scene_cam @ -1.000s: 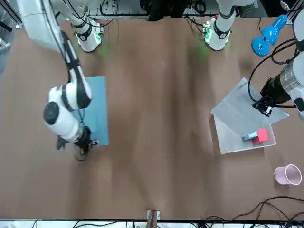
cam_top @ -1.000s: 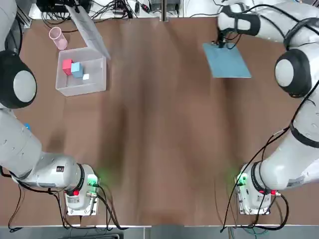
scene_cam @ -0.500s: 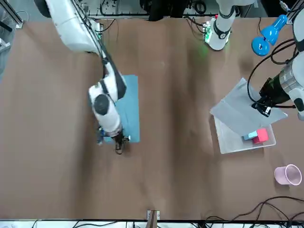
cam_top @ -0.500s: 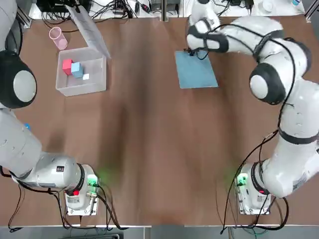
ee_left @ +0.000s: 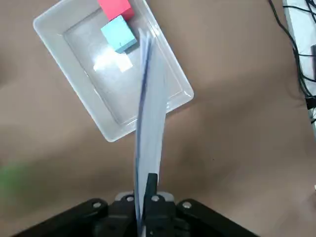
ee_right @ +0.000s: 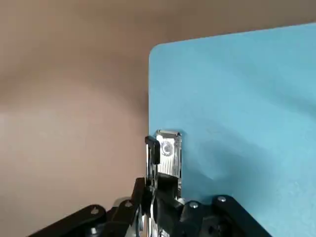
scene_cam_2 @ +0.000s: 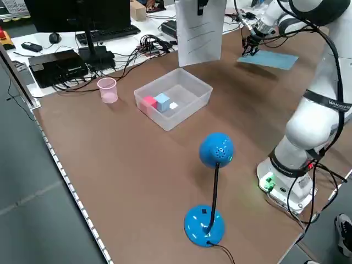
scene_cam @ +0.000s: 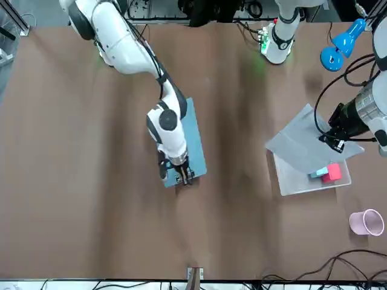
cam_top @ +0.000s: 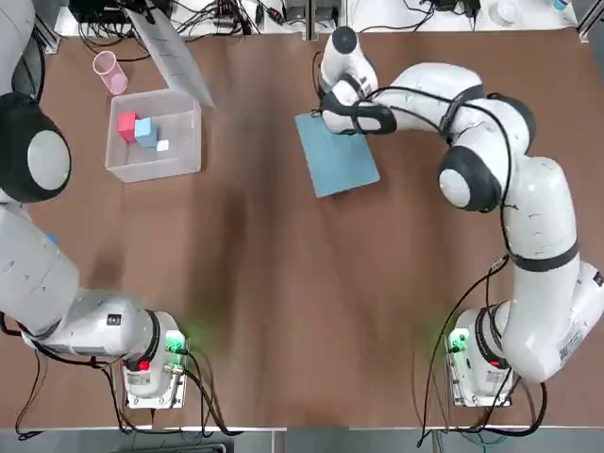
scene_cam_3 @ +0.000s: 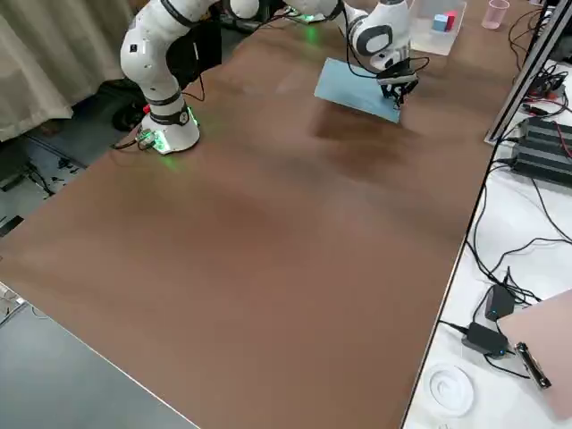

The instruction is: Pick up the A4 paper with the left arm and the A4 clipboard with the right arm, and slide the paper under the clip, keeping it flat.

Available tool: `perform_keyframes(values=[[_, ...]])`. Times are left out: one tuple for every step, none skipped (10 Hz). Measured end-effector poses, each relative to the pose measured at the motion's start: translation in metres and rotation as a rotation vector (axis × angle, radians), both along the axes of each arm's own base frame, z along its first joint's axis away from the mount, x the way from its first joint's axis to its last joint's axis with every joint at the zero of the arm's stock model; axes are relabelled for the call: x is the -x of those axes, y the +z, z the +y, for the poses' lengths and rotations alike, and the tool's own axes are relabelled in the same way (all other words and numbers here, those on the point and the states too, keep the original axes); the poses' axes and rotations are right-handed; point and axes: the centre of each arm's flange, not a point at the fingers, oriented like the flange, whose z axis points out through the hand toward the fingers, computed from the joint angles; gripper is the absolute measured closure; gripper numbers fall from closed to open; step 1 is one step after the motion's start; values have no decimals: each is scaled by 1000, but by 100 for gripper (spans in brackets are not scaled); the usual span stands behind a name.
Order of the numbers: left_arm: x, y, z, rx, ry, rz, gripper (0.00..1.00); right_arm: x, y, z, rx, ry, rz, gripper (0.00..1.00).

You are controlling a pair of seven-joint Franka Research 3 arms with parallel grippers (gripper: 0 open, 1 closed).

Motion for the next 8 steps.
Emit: perform_keyframes(values=[[-2, -4, 0, 0, 1, 2, 99, 2, -5, 8, -2, -32, -7, 97], [-3, -5, 0, 0, 2, 1, 99, 4, -11, 15, 7, -70, -24, 97], [-3, -5, 1, 1, 3, -1, 99, 8, -16, 25, 10, -117, -41, 97], [-4, -5, 1, 1, 3, -2, 99, 14, -21, 35, 2, -164, -47, 97], [-4, -4, 1, 1, 4, -5, 99, 16, -25, 39, -7, -198, -46, 97], [-5, -4, 2, 1, 6, -11, 99, 17, -26, 41, -14, -213, -47, 97], [-5, -4, 3, 2, 12, -15, 99, 19, -27, 45, -8, -203, -55, 97], [-6, -3, 3, 4, 29, -22, 99, 25, -32, 50, 14, -173, -72, 96]])
